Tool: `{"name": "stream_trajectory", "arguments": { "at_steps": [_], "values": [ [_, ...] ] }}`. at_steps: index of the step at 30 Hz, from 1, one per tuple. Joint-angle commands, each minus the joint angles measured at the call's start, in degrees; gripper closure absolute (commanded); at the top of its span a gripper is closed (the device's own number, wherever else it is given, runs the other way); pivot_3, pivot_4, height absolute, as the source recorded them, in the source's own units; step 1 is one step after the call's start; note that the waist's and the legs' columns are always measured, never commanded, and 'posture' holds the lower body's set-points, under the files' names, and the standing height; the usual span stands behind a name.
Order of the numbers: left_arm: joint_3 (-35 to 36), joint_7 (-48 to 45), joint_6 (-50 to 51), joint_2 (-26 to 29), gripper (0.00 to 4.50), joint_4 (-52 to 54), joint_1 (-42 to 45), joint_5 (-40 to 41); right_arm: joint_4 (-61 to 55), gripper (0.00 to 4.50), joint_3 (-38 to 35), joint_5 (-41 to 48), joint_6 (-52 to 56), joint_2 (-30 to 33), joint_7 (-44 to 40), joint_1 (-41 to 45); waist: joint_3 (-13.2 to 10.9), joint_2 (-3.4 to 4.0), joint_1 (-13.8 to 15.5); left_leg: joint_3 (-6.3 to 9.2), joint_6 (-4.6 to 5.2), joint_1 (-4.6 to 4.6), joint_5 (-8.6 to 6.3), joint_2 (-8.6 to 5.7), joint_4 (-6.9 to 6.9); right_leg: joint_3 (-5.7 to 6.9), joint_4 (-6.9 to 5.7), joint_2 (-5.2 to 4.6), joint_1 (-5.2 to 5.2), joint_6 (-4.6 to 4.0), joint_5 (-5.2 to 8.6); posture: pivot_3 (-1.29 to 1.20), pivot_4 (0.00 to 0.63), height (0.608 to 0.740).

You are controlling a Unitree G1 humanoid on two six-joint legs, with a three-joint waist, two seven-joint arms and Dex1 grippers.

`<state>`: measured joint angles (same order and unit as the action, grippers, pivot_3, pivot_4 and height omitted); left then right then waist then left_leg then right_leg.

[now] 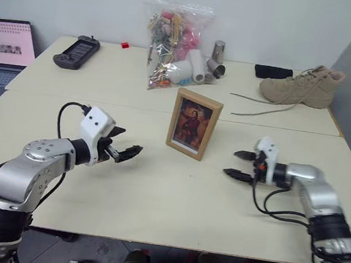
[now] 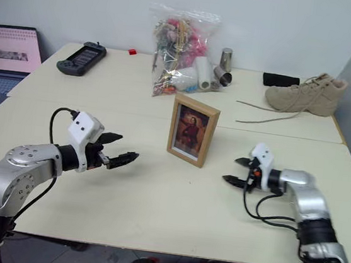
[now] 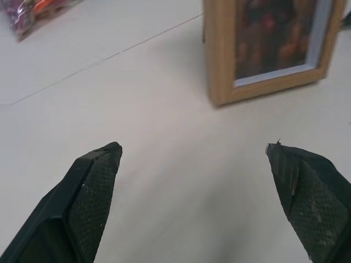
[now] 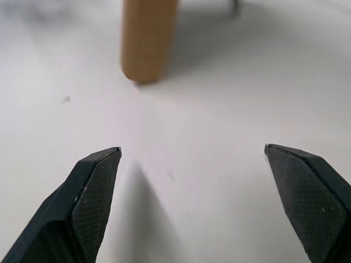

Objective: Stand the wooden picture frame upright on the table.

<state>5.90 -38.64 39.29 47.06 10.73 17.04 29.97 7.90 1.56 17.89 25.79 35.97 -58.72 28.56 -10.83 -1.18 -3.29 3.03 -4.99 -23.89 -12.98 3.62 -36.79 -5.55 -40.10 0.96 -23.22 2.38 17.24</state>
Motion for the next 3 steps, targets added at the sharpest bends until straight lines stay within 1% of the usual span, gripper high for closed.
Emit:
{"name": "stream_trajectory", "arguments": {
  "at_steps": [1,3],
  "values": [
    [3.07,-1.94,-0.55,-0.41,0.00,-2.03,4.87,1.41,-19.48,0.02,-6.07,9.49,13.05,-0.82,6.82,-0.92,0.01,-0.01,-0.44,0.04,0.00,0.04,0.00,0.06,0.01,0.00,-0.03,0.07,0.00,0.00,0.00,0.00,0.150,0.740],
    [3.21,-2.81,-0.82,-0.76,0.00,-3.67,6.96,1.45,-24.33,0.02,-7.59,11.99,17.45,-2.14,10.58,-1.78,0.01,-0.01,-0.51,0.11,0.00,0.08,0.00,0.07,0.02,0.02,-0.09,0.13,0.02,0.00,0.00,0.00,0.150,0.740]
  ]
}}
